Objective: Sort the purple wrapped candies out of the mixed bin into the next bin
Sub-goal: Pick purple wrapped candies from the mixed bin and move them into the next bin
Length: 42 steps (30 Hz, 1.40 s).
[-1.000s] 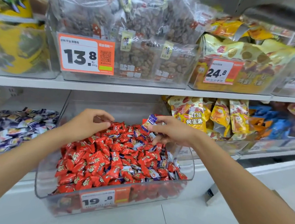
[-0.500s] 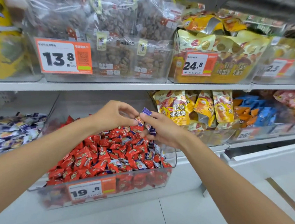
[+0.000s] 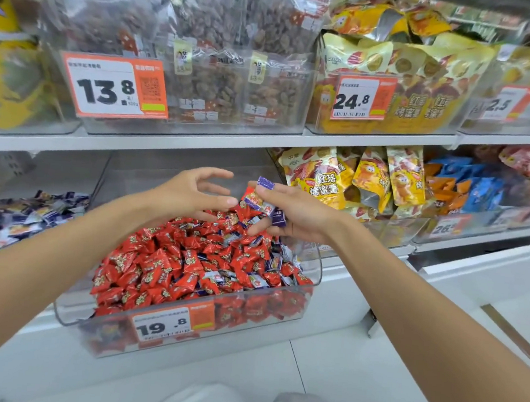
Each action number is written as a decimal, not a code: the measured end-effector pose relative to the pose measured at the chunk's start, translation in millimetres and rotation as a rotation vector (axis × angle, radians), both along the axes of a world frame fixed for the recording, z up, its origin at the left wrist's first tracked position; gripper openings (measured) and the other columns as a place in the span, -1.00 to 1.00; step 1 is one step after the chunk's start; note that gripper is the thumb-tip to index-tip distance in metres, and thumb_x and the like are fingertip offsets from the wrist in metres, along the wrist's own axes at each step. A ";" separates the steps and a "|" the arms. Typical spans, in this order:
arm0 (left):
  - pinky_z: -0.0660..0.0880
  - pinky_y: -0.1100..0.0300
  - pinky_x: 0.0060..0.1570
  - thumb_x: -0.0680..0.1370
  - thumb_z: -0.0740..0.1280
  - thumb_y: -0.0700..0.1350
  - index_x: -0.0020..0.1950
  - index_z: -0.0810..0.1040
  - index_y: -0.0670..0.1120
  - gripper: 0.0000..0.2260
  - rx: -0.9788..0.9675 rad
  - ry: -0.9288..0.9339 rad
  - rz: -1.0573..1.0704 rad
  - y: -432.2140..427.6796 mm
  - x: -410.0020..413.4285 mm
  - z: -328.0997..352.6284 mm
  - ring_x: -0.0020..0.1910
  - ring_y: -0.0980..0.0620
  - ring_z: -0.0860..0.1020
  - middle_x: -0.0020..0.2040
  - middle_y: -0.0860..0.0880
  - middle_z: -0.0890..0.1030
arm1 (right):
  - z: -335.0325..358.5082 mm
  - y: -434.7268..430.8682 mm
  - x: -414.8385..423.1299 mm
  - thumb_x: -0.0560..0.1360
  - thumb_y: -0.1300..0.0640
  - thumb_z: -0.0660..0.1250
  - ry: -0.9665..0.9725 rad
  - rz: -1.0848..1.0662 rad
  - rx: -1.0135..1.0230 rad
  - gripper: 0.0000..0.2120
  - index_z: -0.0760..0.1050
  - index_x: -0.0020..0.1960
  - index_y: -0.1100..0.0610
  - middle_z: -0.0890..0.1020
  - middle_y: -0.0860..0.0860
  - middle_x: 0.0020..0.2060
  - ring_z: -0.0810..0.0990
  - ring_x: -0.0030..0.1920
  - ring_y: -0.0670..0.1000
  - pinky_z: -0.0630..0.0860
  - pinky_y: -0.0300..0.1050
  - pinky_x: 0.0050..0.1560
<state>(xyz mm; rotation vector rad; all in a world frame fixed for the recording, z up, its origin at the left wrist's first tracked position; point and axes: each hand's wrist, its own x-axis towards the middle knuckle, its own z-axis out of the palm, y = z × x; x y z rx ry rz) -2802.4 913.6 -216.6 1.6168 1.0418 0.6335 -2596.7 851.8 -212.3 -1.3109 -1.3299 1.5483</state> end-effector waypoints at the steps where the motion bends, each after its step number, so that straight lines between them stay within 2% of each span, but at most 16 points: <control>1: 0.63 0.15 -0.10 0.43 0.50 -0.17 0.33 0.49 0.05 -0.51 -0.035 -0.021 -0.022 -1.7 2.3 -2.1 0.01 0.01 0.68 0.10 -0.02 0.64 | -1.4 0.1 -3.5 0.65 -0.03 0.17 0.001 0.031 -0.005 -0.64 0.35 0.42 0.00 0.61 -0.06 0.15 0.71 -0.18 0.03 0.51 -0.29 -0.30; 2: 0.63 0.14 -0.10 0.43 0.50 -0.20 0.31 0.51 0.03 -0.53 -0.043 -0.038 -0.021 -3.2 5.3 -4.8 0.01 0.00 0.68 0.10 -0.05 0.65 | -3.8 1.1 -6.1 0.65 -0.03 0.16 -0.012 0.060 -0.004 -0.66 0.34 0.42 -0.05 0.55 -0.06 0.23 0.72 -0.17 0.04 0.51 -0.29 -0.30; 4: 0.63 0.20 -0.15 0.44 0.49 -0.27 0.18 0.59 -0.07 -0.66 -0.008 -0.045 0.044 -3.3 7.9 -7.5 -0.08 0.02 0.69 0.02 -0.16 0.69 | -6.9 2.2 -7.1 0.66 -0.03 0.14 -0.057 0.084 -0.002 -0.67 0.30 0.41 -0.08 0.52 -0.05 0.23 0.72 -0.16 0.07 0.50 -0.29 -0.35; 8: 0.62 0.23 -0.16 0.47 0.46 -0.28 0.06 0.63 -0.12 -0.81 0.097 0.099 0.079 10.6 -12.2 -8.4 -0.18 0.03 0.67 -0.08 -0.16 0.70 | -7.3 4.4 8.2 0.66 -0.05 0.11 -0.096 0.021 -0.003 -0.60 0.27 0.46 0.03 0.61 0.19 0.17 0.72 -0.19 0.11 0.45 -0.29 -0.47; 11: 0.58 0.21 0.03 0.47 0.46 -0.26 0.04 0.64 -0.05 -0.81 0.269 0.321 -0.012 25.8 -19.0 -19.1 -0.08 0.03 0.64 -0.05 -0.11 0.68 | -1.3 4.4 14.4 0.66 0.00 0.14 -0.119 -0.034 0.024 -0.73 0.37 0.24 0.16 0.61 0.24 0.09 0.66 -0.34 0.03 0.41 -0.28 -0.49; 14: 0.53 0.10 0.19 0.47 0.48 -0.13 0.17 0.62 0.03 -0.72 0.273 0.492 -0.187 37.6 -2.7 -41.1 0.04 0.09 0.61 0.07 0.04 0.65 | -0.5 10.5 19.1 0.65 0.07 0.20 -0.366 -0.064 0.133 -0.84 0.39 -0.02 0.16 0.50 0.22 -0.11 0.64 -0.38 -0.05 0.35 -0.29 -0.52; 16: 0.47 0.13 0.23 0.49 0.46 -0.07 0.32 0.53 0.04 -0.60 0.270 0.659 -0.319 42.0 11.7 -56.1 0.11 0.11 0.56 0.11 0.11 0.59 | -2.5 14.7 21.4 0.64 0.08 0.23 -0.377 -0.056 0.126 -0.83 0.39 -0.02 0.18 0.48 0.26 -0.02 0.68 -0.28 -0.01 0.36 -0.28 -0.52; 18: 0.49 0.16 0.15 0.49 0.46 -0.12 0.33 0.54 -0.02 -0.59 0.311 0.741 -0.374 43.9 22.4 -66.2 0.05 0.08 0.56 0.04 0.07 0.59 | -2.1 13.3 22.1 0.65 0.05 0.20 -0.238 -0.055 0.049 -0.76 0.41 0.15 0.22 0.53 0.21 0.21 0.70 -0.23 0.05 0.42 -0.26 -0.46; 20: 0.54 0.11 0.10 0.46 0.49 -0.18 0.21 0.60 -0.05 -0.67 0.334 0.684 -0.314 46.7 25.9 -66.9 -0.02 0.06 0.60 -0.01 0.03 0.63 | -0.3 9.5 22.4 0.67 0.02 0.13 -0.094 -0.042 -0.009 -0.71 0.38 0.25 0.21 0.61 0.17 0.19 0.67 -0.31 0.05 0.44 -0.27 -0.47; 22: 0.54 0.03 0.12 0.43 0.52 -0.20 0.12 0.60 -0.04 -0.71 0.309 0.540 -0.204 48.5 23.7 -58.4 -0.06 0.04 0.61 -0.06 -0.01 0.65 | 3.1 7.0 22.2 0.68 0.02 0.09 0.020 -0.037 -0.041 -0.75 0.37 0.18 0.19 0.66 0.19 0.11 0.64 -0.38 0.03 0.43 -0.28 -0.50; 26: 0.51 0.13 0.03 0.39 0.55 -0.19 0.22 0.47 0.08 -0.52 0.231 0.343 -0.111 44.6 6.0 -32.2 -0.14 0.04 0.58 -0.13 -0.01 0.58 | 7.1 6.5 18.0 0.67 0.08 0.11 0.123 -0.053 -0.090 -0.77 0.39 0.20 0.21 0.67 0.22 0.08 0.61 -0.33 0.03 0.39 -0.27 -0.51; 30: 0.52 0.24 -0.02 0.45 0.49 -0.19 0.18 0.53 0.08 -0.64 0.247 0.361 -0.069 37.9 -20.0 -14.4 -0.13 0.11 0.59 -0.08 -0.02 0.58 | 6.8 2.6 11.3 0.66 0.13 0.15 0.030 -0.042 -0.109 -0.70 0.42 0.30 0.29 0.66 0.24 0.07 0.62 -0.15 0.10 0.45 -0.26 -0.46; 33: 0.62 0.23 -0.09 0.55 0.37 -0.24 0.24 0.53 0.03 -0.70 0.098 0.279 -0.029 37.1 -44.5 -8.7 -0.13 0.06 0.62 -0.03 -0.06 0.57 | 1.7 0.6 9.8 0.65 0.13 0.18 -0.046 -0.060 -0.078 -0.81 0.37 0.25 0.15 0.63 0.21 0.14 0.64 -0.05 0.15 0.48 -0.24 -0.42; 36: 0.61 0.14 0.03 0.60 0.29 -0.24 0.21 0.56 0.00 -0.77 0.052 0.259 -0.003 40.1 -65.1 -6.7 -0.02 -0.02 0.66 0.02 -0.10 0.66 | -8.4 2.2 11.8 0.65 0.17 0.19 -0.114 -0.170 -0.040 -0.68 0.32 0.39 0.04 0.45 0.08 0.30 0.67 -0.08 0.13 0.51 -0.22 -0.38; 39: 0.56 0.06 0.11 0.62 0.21 -0.28 0.07 0.55 0.00 -0.79 0.094 0.325 0.035 44.8 -69.2 -11.1 -0.04 -0.04 0.63 -0.04 -0.11 0.62 | -12.2 4.2 7.9 0.64 0.22 0.19 -0.170 -0.211 -0.020 -0.86 0.48 0.15 0.10 0.47 0.07 0.07 0.61 -0.20 0.07 0.47 -0.21 -0.37; 42: 0.37 0.08 -0.12 0.60 0.23 -0.23 -0.01 0.48 -0.01 -0.87 0.196 0.468 -0.013 46.0 -56.3 -14.9 -0.16 -0.05 0.42 -0.19 -0.07 0.48 | -12.2 7.9 1.7 0.60 0.25 0.19 -0.252 -0.188 -0.030 -0.87 0.42 -0.09 0.09 0.42 -0.04 -0.10 0.45 -0.28 -0.01 0.43 -0.17 -0.32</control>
